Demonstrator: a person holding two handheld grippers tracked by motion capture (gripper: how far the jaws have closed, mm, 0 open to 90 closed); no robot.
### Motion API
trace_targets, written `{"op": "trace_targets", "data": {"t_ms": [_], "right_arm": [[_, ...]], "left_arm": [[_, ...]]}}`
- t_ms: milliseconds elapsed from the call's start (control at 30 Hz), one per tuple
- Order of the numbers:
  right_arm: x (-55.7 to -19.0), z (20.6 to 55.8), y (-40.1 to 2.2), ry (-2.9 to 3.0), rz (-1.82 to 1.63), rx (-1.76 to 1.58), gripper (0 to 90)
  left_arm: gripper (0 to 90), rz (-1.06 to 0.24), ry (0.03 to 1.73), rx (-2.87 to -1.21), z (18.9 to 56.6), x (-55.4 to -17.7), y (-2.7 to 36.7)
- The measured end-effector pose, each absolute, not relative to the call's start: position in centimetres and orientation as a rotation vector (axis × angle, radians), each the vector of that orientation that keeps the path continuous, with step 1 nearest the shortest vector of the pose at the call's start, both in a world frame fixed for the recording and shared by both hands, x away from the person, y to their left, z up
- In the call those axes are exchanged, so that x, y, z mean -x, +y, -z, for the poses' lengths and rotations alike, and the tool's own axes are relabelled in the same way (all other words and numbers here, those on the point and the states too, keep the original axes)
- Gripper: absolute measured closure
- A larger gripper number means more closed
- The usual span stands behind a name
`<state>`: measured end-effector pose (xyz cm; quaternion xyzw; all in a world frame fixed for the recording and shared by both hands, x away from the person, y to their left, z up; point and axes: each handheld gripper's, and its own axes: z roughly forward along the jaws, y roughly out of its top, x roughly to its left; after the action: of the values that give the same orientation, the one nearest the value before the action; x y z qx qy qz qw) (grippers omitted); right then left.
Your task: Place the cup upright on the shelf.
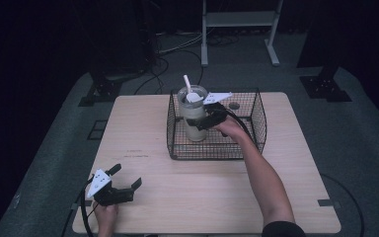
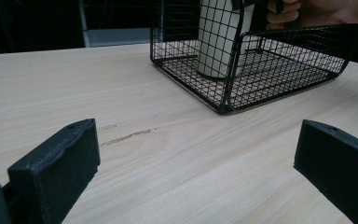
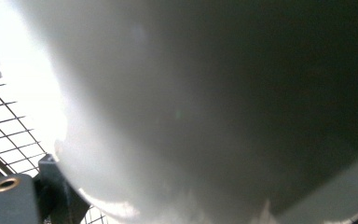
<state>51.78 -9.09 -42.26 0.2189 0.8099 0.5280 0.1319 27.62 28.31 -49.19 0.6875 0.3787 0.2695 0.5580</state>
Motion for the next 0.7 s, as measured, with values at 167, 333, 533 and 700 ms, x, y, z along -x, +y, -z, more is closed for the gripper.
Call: {"op": "trace_targets", "data": {"t_ms": [167,333,533,700], "right_arm": [[-51.6,42.3,-9.4,2.355,-1.530,-0.632,8.2],[-51.6,42.2,-9.5,2.358,-1.533,-0.627,8.3],[-51.4,42.2,-9.9,2.363,-1.529,-0.620,8.3],[-51.3,42.1,-10.4,2.383,-1.512,-0.640,8.4]], "left_arm": [[0.0,-0.634,0.898,-1.624,49.2,-27.7,28.3],[0.0,-0.637,0.897,-1.624,49.2,-27.7,28.3],[0.0,-0.638,0.898,-1.625,49.2,-27.7,28.2],[0.0,-0.638,0.898,-1.625,49.2,-27.7,28.2]]}}
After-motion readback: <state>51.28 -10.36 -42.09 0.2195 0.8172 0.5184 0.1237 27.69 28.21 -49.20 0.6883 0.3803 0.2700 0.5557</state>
